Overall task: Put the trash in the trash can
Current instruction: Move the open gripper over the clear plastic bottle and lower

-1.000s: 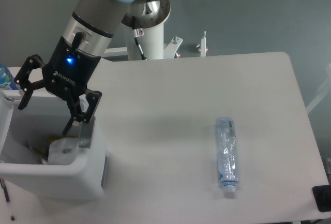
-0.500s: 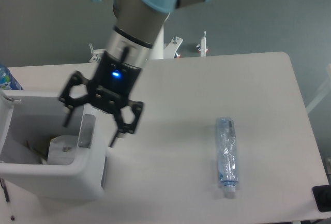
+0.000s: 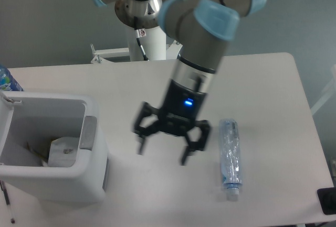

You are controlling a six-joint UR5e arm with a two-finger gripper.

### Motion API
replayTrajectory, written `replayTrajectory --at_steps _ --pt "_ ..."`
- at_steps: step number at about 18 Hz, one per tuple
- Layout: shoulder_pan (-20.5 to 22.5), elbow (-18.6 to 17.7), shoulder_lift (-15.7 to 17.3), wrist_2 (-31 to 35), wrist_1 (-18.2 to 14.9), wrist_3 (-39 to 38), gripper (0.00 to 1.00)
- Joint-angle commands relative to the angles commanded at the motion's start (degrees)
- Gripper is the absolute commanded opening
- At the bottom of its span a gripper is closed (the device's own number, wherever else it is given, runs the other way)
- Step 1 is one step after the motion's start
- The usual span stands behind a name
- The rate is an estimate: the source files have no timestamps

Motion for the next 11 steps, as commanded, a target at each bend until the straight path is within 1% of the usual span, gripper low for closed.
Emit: replayTrajectory --at_steps 1,2,4,6,9,11 --pt "0.0 -0.1 -0.8 4.6 -0.3 1.9 1.0" --pt "0.0 -0.4 -1.3 7.6 -0.6 3.0 1.0" --pt "-0.2 -0.5 -2.7 11.9 -0.6 4.0 1.0" --pt "-0.3 -0.3 -3.9 12.7 -0.2 5.9 1.0" --pt "-0.3 -0.2 -4.8 13.3 0.4 11.7 1.0" --pt "-0.3 0.2 -5.6 14.8 0.7 12.9 1.0"
